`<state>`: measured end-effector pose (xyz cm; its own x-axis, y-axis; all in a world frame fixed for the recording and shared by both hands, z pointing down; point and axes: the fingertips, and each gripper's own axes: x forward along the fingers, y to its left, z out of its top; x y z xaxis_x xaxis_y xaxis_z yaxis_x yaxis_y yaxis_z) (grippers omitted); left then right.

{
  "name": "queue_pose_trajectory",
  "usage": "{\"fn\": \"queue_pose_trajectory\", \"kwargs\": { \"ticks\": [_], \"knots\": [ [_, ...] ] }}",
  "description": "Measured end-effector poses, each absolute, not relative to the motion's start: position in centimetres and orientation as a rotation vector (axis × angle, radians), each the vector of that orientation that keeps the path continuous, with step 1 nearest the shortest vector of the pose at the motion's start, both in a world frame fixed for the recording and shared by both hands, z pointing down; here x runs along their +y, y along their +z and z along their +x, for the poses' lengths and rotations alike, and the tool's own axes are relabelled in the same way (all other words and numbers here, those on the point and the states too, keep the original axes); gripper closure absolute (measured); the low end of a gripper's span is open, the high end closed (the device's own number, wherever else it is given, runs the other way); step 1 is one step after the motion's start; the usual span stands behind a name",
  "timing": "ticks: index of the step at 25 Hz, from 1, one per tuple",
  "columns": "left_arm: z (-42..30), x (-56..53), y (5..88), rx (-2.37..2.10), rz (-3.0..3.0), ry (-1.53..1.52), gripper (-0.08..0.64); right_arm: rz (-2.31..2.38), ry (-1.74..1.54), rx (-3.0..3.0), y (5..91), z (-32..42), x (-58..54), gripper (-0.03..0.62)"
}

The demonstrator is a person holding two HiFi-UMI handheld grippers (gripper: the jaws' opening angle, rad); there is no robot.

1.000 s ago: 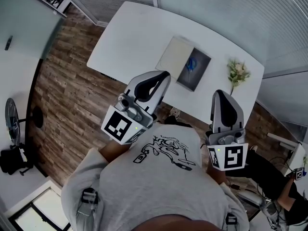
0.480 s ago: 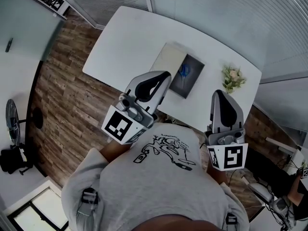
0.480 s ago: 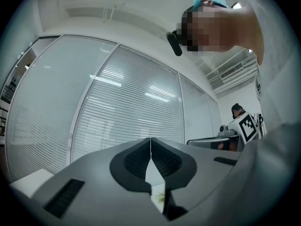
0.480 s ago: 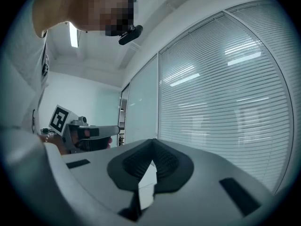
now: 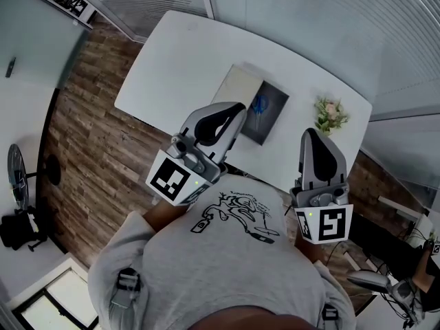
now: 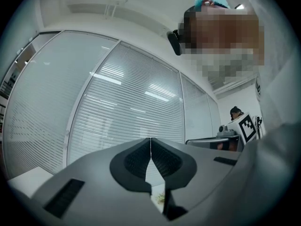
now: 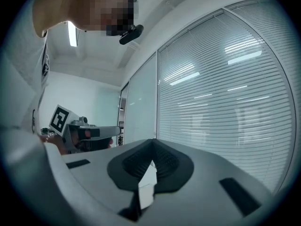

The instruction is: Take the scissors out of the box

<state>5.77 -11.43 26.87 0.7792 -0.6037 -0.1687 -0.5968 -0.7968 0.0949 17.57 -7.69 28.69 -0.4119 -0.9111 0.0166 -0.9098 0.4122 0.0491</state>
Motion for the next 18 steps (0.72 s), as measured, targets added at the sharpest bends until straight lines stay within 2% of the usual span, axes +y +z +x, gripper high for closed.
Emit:
{"fn": "queue_pose_trajectory", "kwargs": {
  "ticks": [18],
  "knots": [
    [3.1,-15.0,25.8,-0.880,2.953,-0.277,0.538,1.760,-0.092,-2.533,26.7,14.6,-10.4,0.588]
  ]
}}
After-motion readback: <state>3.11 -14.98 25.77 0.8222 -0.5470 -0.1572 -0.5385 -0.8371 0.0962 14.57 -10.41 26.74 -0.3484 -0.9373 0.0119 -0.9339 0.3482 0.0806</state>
